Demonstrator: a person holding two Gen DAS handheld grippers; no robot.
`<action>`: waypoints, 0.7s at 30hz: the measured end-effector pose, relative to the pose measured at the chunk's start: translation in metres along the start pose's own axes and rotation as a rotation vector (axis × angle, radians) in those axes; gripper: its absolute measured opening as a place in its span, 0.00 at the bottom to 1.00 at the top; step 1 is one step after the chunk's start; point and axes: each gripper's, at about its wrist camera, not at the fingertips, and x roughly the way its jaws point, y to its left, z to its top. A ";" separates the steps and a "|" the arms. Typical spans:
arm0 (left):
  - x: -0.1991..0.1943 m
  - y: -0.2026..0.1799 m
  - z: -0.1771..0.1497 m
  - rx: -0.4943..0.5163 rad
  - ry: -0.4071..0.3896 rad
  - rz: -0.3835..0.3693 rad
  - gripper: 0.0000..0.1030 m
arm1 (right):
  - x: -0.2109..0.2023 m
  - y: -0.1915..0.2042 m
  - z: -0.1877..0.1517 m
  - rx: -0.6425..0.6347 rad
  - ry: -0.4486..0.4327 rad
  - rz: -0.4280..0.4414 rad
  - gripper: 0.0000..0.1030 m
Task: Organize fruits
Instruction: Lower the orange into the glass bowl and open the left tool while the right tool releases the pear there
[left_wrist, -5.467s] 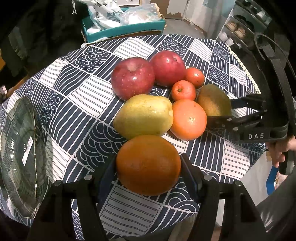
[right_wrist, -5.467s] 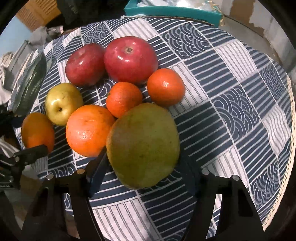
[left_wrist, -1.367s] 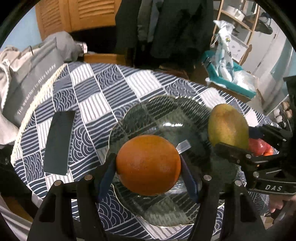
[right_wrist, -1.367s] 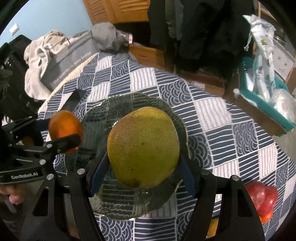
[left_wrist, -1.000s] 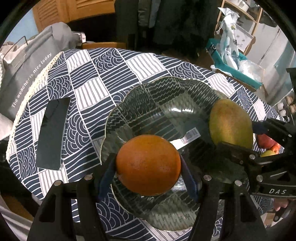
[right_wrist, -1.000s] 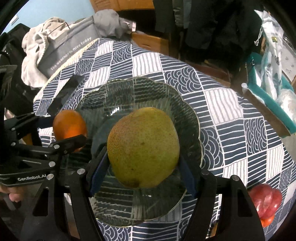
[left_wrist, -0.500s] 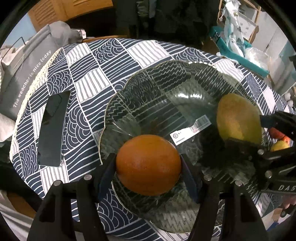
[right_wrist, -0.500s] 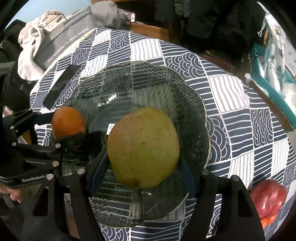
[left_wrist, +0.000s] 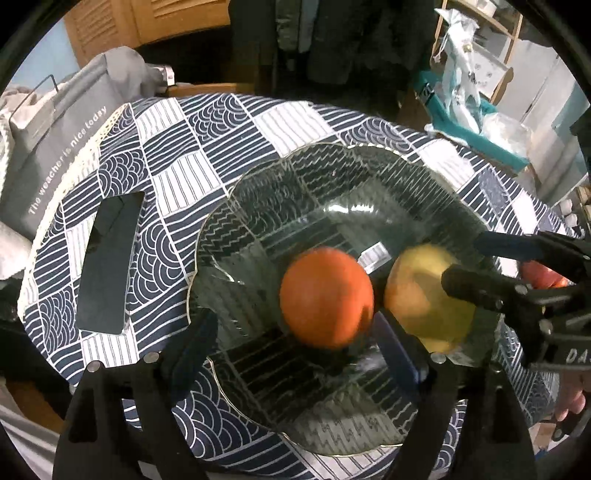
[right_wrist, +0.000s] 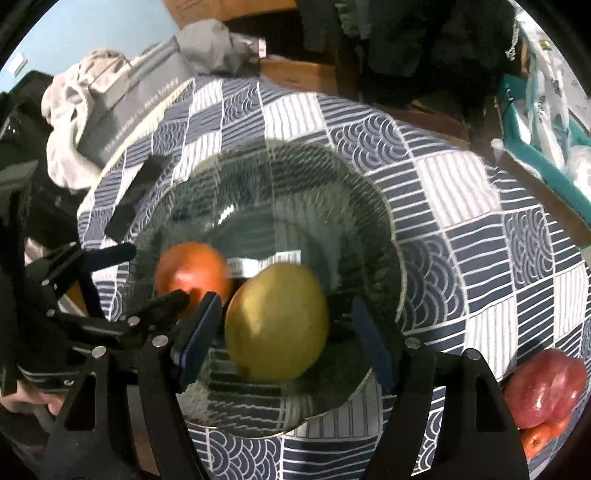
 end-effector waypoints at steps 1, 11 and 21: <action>-0.001 0.000 0.000 0.000 -0.002 -0.003 0.85 | -0.002 -0.001 0.001 0.004 -0.005 0.000 0.72; -0.029 -0.018 0.001 0.043 -0.045 -0.032 0.85 | -0.033 0.000 0.006 0.021 -0.077 -0.038 0.76; -0.068 -0.035 0.005 0.063 -0.123 -0.088 0.85 | -0.078 0.001 0.000 0.022 -0.152 -0.139 0.77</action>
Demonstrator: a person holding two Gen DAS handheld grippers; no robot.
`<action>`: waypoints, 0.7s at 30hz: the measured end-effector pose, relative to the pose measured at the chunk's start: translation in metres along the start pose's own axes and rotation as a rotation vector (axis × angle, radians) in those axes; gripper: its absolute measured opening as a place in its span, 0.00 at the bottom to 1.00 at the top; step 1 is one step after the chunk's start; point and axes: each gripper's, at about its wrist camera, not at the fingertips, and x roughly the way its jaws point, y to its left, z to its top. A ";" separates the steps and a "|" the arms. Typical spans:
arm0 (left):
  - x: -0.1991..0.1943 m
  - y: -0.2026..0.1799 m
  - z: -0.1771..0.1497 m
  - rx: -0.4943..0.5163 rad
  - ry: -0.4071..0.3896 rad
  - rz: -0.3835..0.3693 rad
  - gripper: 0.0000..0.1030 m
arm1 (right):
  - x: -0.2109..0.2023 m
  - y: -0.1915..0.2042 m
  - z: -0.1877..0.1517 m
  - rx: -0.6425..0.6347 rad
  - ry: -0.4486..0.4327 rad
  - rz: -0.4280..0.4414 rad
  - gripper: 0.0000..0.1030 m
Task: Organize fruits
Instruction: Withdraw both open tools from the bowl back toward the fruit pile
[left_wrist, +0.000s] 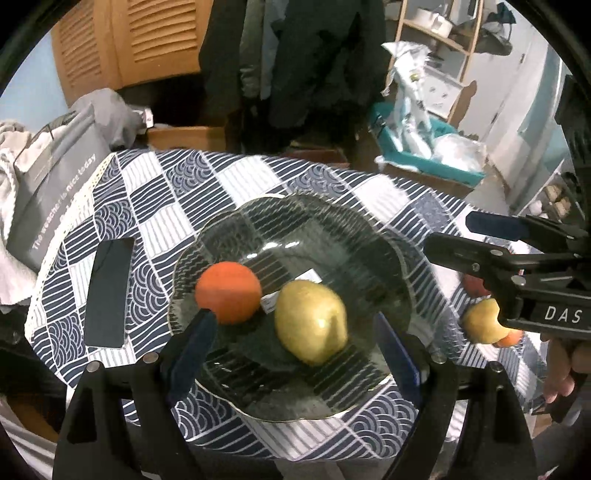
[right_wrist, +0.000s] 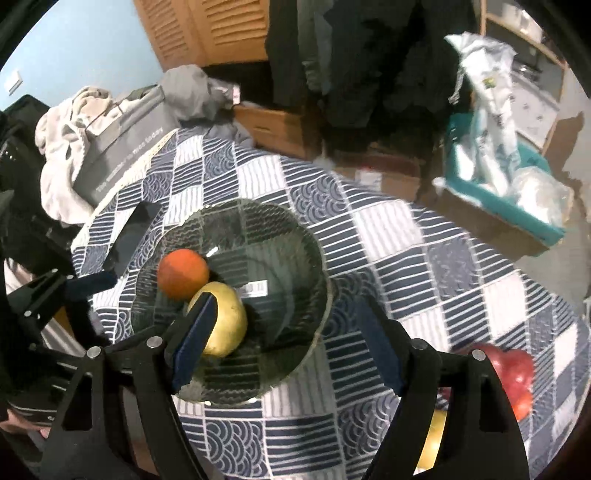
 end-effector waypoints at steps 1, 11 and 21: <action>-0.004 -0.004 0.001 0.005 -0.007 -0.008 0.85 | -0.006 -0.001 0.000 0.001 -0.008 -0.010 0.79; -0.035 -0.039 0.007 0.073 -0.064 -0.064 0.85 | -0.065 -0.017 -0.008 0.048 -0.090 -0.065 0.79; -0.060 -0.065 0.008 0.120 -0.105 -0.101 0.85 | -0.119 -0.032 -0.024 0.083 -0.163 -0.114 0.82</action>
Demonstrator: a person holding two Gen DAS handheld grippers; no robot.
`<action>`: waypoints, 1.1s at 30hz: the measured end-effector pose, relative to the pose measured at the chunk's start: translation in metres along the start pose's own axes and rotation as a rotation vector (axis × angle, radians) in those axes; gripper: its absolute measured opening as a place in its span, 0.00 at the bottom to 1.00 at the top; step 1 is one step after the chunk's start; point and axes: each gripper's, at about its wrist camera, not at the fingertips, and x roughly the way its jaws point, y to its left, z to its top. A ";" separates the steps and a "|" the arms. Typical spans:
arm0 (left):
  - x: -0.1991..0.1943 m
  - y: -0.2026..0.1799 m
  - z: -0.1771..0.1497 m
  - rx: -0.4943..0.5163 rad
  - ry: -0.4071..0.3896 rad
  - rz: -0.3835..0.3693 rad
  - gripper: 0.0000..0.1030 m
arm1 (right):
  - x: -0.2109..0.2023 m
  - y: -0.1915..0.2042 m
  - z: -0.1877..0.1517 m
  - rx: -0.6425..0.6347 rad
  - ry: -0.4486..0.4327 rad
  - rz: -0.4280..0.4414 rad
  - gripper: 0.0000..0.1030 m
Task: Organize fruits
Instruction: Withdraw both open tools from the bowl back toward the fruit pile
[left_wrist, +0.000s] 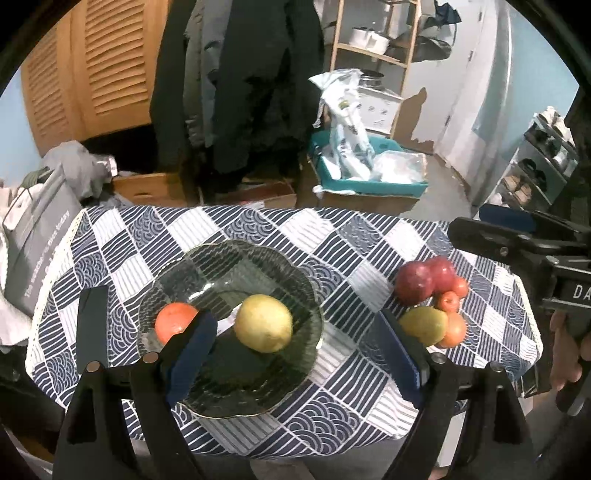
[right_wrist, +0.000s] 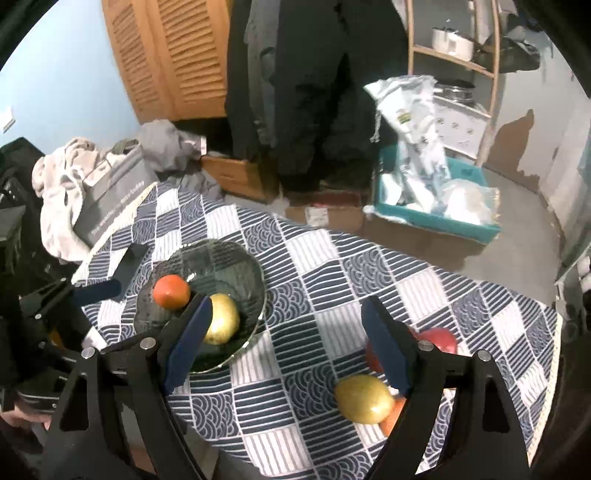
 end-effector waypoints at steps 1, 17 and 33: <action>-0.002 -0.004 0.001 0.007 -0.004 -0.004 0.85 | -0.004 -0.002 0.000 0.000 -0.006 -0.005 0.83; -0.019 -0.072 0.010 0.136 -0.051 -0.067 0.92 | -0.072 -0.041 -0.022 0.029 -0.123 -0.103 0.86; -0.014 -0.146 -0.003 0.274 -0.009 -0.159 0.92 | -0.105 -0.108 -0.078 0.158 -0.106 -0.203 0.86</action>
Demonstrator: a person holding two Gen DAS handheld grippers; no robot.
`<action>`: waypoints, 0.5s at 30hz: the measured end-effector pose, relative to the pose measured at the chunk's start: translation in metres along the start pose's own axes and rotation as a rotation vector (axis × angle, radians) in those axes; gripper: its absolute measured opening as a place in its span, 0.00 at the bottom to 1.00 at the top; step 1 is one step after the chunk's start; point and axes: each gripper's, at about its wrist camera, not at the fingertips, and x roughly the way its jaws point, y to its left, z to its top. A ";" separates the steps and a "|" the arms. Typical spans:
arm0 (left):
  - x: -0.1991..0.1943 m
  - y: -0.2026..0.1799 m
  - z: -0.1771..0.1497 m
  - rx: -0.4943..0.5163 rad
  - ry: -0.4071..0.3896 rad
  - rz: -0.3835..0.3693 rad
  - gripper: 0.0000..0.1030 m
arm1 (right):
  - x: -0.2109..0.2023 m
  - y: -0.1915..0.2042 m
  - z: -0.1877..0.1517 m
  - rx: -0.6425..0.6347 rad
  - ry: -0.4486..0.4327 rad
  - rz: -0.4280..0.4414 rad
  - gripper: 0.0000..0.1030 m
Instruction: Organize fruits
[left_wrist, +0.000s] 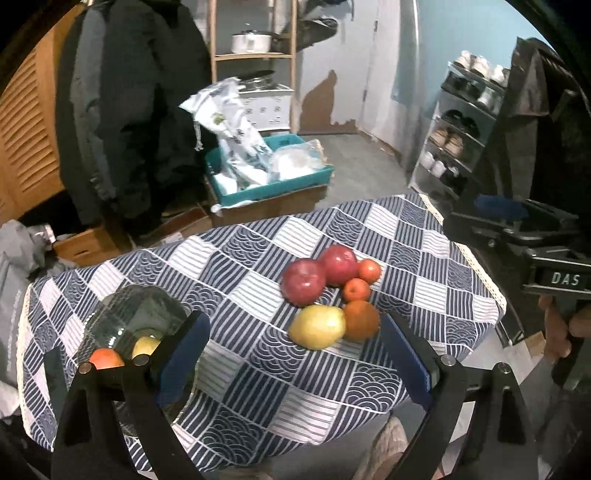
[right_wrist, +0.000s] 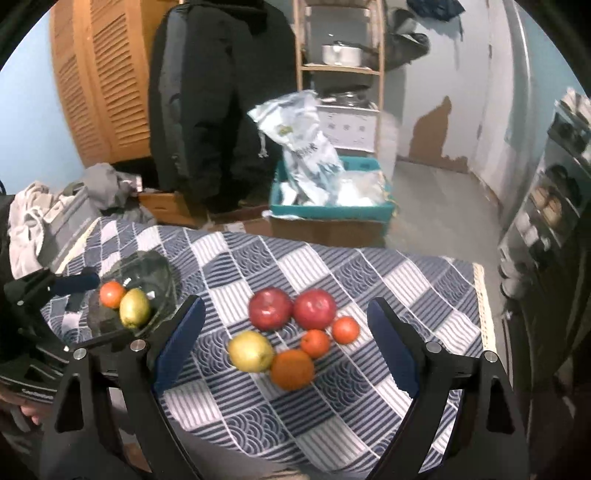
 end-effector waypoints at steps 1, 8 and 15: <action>0.001 -0.002 0.000 0.006 0.002 -0.003 0.92 | 0.001 -0.005 -0.003 0.008 0.007 -0.007 0.86; 0.019 -0.015 -0.003 0.040 0.036 0.001 0.92 | 0.010 -0.031 -0.017 0.050 0.053 -0.036 0.86; 0.044 -0.017 -0.010 0.050 0.082 0.003 0.92 | 0.023 -0.040 -0.024 0.057 0.092 -0.045 0.86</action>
